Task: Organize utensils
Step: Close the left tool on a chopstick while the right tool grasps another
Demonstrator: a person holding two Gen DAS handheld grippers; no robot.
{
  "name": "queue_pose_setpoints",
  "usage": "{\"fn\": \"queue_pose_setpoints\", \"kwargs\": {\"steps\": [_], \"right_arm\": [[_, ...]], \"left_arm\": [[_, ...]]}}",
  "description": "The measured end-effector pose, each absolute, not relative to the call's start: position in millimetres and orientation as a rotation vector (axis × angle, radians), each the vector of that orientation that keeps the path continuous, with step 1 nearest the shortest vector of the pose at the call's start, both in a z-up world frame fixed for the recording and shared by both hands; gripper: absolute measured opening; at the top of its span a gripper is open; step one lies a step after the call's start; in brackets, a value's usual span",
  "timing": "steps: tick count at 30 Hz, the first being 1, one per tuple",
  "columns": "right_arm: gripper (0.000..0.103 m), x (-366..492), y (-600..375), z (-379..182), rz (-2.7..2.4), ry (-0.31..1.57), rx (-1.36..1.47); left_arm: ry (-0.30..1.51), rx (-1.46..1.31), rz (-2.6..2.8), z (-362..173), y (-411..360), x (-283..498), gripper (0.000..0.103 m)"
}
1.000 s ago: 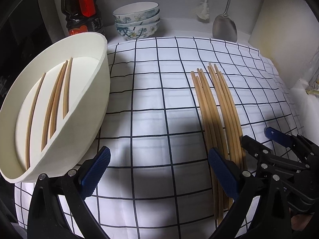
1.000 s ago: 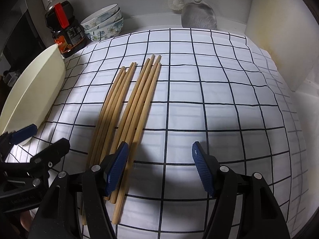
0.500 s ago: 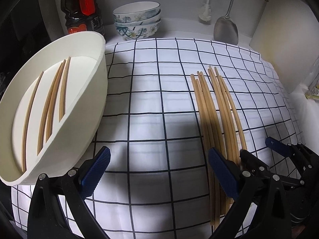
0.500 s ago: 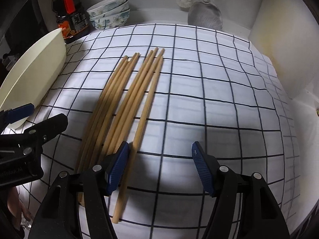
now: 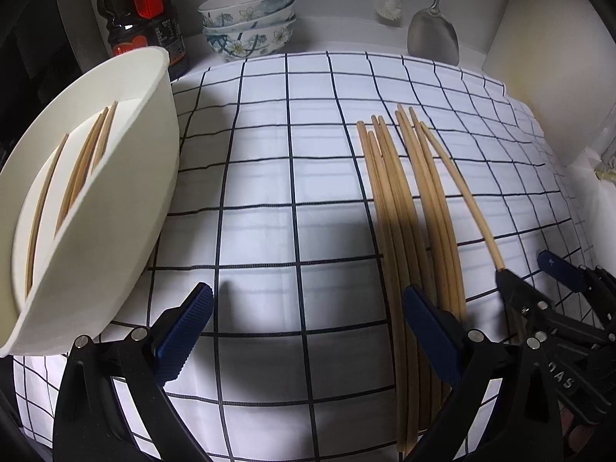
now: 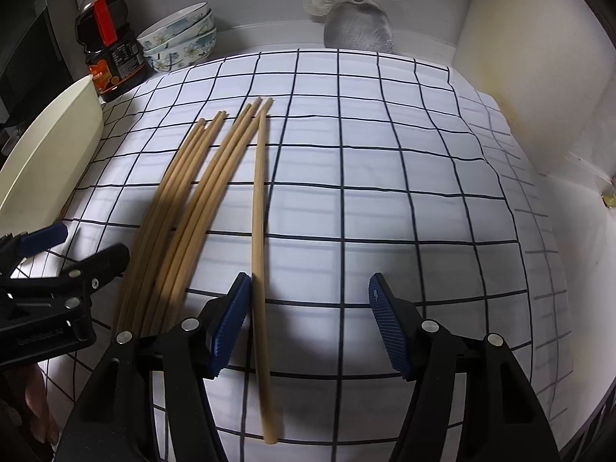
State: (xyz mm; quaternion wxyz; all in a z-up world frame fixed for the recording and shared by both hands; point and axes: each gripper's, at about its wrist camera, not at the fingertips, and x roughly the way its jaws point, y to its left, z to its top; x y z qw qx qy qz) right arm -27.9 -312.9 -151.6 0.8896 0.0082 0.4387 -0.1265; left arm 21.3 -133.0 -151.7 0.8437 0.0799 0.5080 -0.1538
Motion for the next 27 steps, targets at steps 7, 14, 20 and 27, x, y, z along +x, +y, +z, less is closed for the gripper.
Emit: {"fn": "queue_pose_setpoints", "kwargs": {"steps": [7, 14, 20, 27], "right_arm": [[0.061, -28.9, -316.3, -151.0, -0.259, 0.904, 0.030], [0.061, -23.5, -312.0, -152.7, -0.246, 0.896, 0.015], [0.059, -16.5, -313.7, -152.5, -0.235, 0.880, -0.001], [0.033, -15.7, -306.2, -151.7, -0.212, 0.867, -0.031]], "left_arm": [[1.077, 0.154, -0.321, -155.4, -130.8, 19.9, 0.097], [1.080, 0.177, -0.297, -157.5, -139.0, 24.3, 0.097], [1.052, 0.180, -0.310, -154.4, -145.6, 25.6, 0.082], [1.037, 0.188, -0.348, -148.2, -156.5, 18.6, 0.044]]}}
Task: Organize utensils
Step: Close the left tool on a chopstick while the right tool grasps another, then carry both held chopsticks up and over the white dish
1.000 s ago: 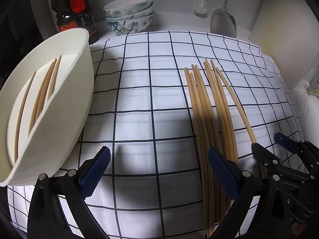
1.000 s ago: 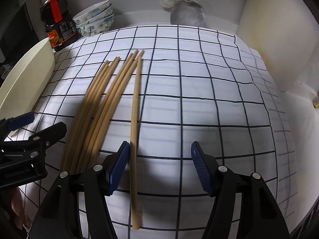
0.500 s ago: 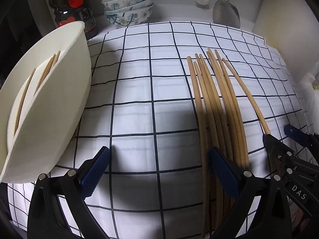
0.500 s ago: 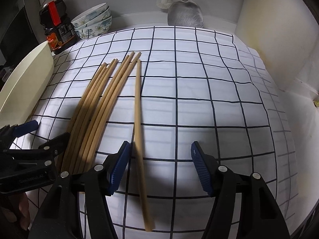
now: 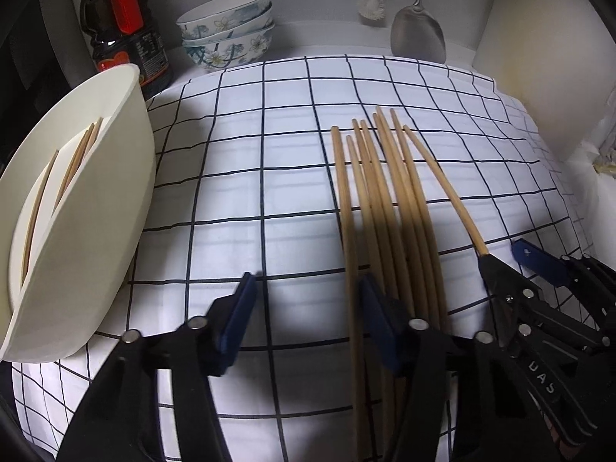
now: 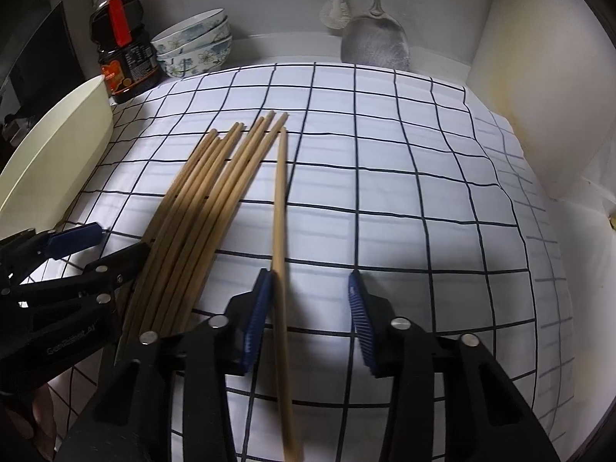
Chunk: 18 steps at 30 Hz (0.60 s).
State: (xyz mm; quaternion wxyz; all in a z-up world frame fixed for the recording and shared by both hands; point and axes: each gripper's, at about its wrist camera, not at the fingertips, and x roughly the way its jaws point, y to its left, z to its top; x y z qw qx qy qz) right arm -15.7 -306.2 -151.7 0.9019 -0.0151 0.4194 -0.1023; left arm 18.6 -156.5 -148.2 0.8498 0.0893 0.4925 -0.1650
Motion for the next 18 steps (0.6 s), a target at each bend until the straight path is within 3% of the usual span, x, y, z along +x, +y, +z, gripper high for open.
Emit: {"fn": "queue_pose_setpoints", "kwargs": {"steps": [1, 3, 5, 18], "right_arm": [[0.026, -15.6, -305.2, -151.7, -0.207, 0.869, -0.035], [0.012, -15.2, -301.1, -151.6, -0.193, 0.874, -0.047], [0.007, -15.2, -300.2, -151.4, -0.191, 0.878, -0.050], [0.006, -27.1, -305.6, -119.9, -0.185, 0.859, 0.054]], "left_arm": [[1.036, 0.188, -0.351, -147.8, -157.4, 17.5, 0.040], [1.035, 0.189, -0.360, -146.7, -158.6, 15.7, 0.021], [1.040, 0.185, -0.366, -146.2, -157.8, 15.3, 0.008], [1.035, 0.145, -0.419, -117.0, -149.5, 14.7, 0.007]]}}
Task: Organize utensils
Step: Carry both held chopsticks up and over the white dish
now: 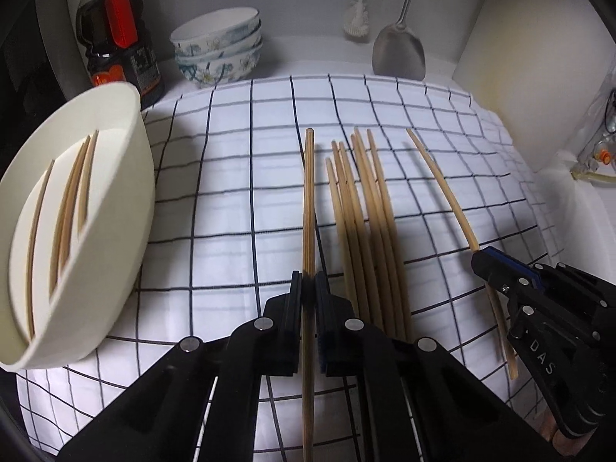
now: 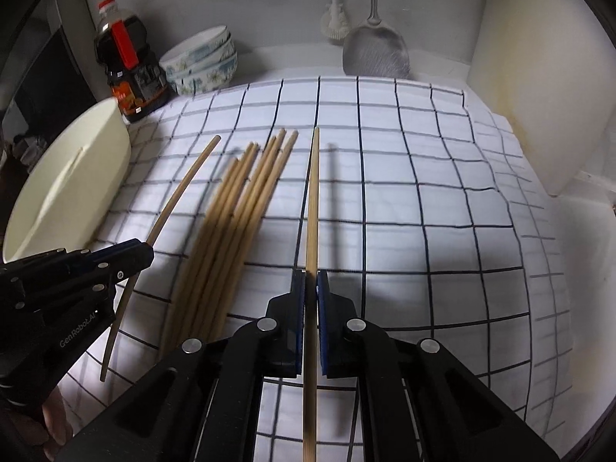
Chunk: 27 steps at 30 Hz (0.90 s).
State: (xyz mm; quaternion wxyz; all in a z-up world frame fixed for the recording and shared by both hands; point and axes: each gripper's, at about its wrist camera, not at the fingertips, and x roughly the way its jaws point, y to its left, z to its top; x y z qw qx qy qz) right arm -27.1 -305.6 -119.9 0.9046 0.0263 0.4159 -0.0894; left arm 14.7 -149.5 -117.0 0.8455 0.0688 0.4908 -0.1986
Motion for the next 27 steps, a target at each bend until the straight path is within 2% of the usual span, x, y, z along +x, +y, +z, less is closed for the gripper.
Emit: {"fn": "queue_pose_setpoints", "kwargs": {"steps": [8, 15, 27], "right_arm": [[0.006, -33.4, -282.2, -75.9, -0.171, 0.791, 0.051], [0.006, -18.9, -229.4, -50.3, -0.102, 0.741, 0.023], [0.006, 56.8, -112.9, -49.8, 0.077, 0.756, 0.022]], "left_arm": [[0.952, 0.105, -0.439, -61.9, -116.8, 16.2, 0.007], [0.888, 0.049, -0.377, -24.6, -52.9, 24.6, 0.007], [0.896, -0.015, -0.213, -27.8, 73.0, 77.9, 0.007]]}}
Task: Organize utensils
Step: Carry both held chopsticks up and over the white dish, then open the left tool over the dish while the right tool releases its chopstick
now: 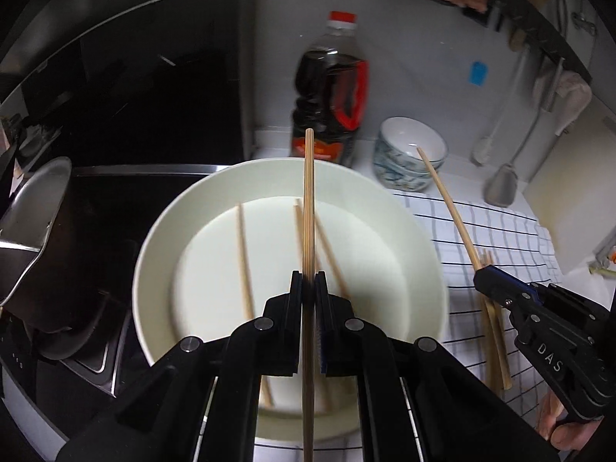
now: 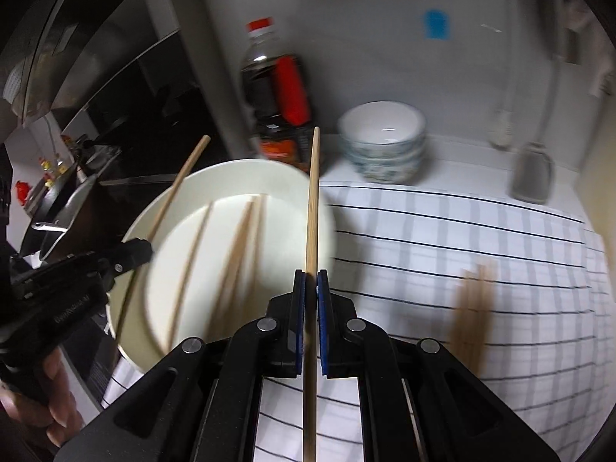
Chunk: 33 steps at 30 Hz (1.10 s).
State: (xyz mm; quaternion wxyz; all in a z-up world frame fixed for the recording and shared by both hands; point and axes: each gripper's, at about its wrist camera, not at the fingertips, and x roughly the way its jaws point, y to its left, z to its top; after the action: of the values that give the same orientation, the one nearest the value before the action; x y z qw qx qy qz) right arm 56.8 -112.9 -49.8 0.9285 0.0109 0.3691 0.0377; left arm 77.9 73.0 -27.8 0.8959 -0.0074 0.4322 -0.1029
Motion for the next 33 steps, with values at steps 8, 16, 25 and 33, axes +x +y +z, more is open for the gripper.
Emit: {"fn": "queue_pose_setpoints", "kwargs": {"steps": [8, 16, 25, 33], "right_arm": [[0.006, 109.7, -58.1, -75.7, 0.119, 0.847, 0.030], [0.006, 141.2, -40.5, -107.2, 0.096, 0.958, 0.028], [0.022, 144.4, -43.7, -110.3, 0.054, 0.969, 0.026], [0.035, 122.2, -51.7, -92.7, 0.031, 0.923, 0.017]], "left_arm": [[0.972, -0.019, -0.204, -64.0, 103.2, 107.9, 0.007], [1.032, -0.028, -0.221, -91.8, 109.9, 126.4, 0.008], [1.042, -0.054, -0.187, -93.6, 120.0, 129.6, 0.060], [1.010, -0.067, -0.133, -75.8, 137.1, 119.3, 0.074]]}}
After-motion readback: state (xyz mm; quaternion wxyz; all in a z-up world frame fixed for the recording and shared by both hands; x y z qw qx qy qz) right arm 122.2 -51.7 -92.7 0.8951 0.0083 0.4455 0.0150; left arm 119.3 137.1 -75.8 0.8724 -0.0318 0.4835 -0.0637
